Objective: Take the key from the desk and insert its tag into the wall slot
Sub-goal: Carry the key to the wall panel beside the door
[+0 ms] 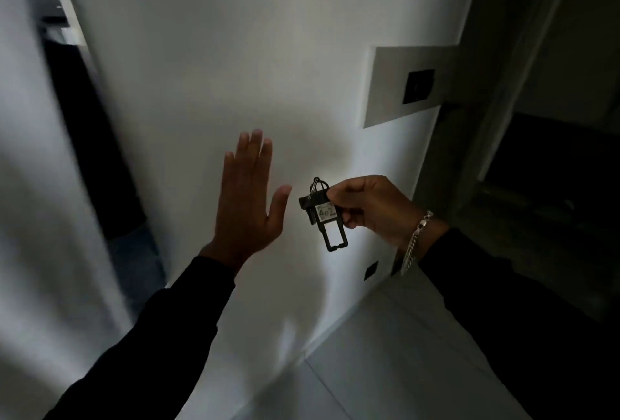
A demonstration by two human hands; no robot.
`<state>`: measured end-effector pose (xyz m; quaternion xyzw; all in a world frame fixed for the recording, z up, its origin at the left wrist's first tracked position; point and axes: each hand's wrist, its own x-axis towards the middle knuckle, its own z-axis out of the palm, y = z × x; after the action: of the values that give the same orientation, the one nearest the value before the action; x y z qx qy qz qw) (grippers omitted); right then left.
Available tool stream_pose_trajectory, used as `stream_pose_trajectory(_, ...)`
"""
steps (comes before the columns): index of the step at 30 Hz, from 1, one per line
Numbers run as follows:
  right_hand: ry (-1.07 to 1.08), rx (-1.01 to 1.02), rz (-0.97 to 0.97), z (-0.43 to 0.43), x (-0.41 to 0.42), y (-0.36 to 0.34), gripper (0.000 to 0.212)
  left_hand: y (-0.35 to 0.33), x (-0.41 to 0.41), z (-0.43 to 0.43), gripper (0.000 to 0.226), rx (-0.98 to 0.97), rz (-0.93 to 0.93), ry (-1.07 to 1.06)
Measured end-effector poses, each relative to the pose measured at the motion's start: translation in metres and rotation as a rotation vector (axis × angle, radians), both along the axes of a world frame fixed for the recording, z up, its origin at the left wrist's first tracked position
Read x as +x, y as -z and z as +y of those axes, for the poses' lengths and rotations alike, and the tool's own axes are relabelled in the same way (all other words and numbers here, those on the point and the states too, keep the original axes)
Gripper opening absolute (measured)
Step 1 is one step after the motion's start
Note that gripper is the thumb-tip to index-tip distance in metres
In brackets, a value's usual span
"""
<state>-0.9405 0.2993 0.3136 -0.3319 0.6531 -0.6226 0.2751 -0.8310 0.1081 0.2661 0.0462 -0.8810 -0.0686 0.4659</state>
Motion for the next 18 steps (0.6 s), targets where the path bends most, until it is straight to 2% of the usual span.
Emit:
stream_pose_trajectory(7, 0.092, -0.032, -0.013, 0.021, -0.122, -0.004, 0.008, -0.012, -0.139, 0.014, 0.065, 0.041, 0.016, 0.133)
stream_pose_trajectory(10, 0.102, -0.044, 0.025, 0.035, -0.174, -0.002, 0.011, -0.018, -0.199, 0.027, 0.066, -0.001, -0.004, 0.166)
stream_pose_trajectory(13, 0.081, -0.061, 0.070, 0.054, -0.231, -0.001, 0.018, -0.029, -0.261, 0.044, 0.068, -0.065, -0.006, 0.155)
stream_pose_trajectory(18, 0.029, -0.029, 0.123, 0.083, -0.325, -0.014, 0.016, -0.055, -0.346, 0.073, 0.066, -0.081, 0.029, 0.085)
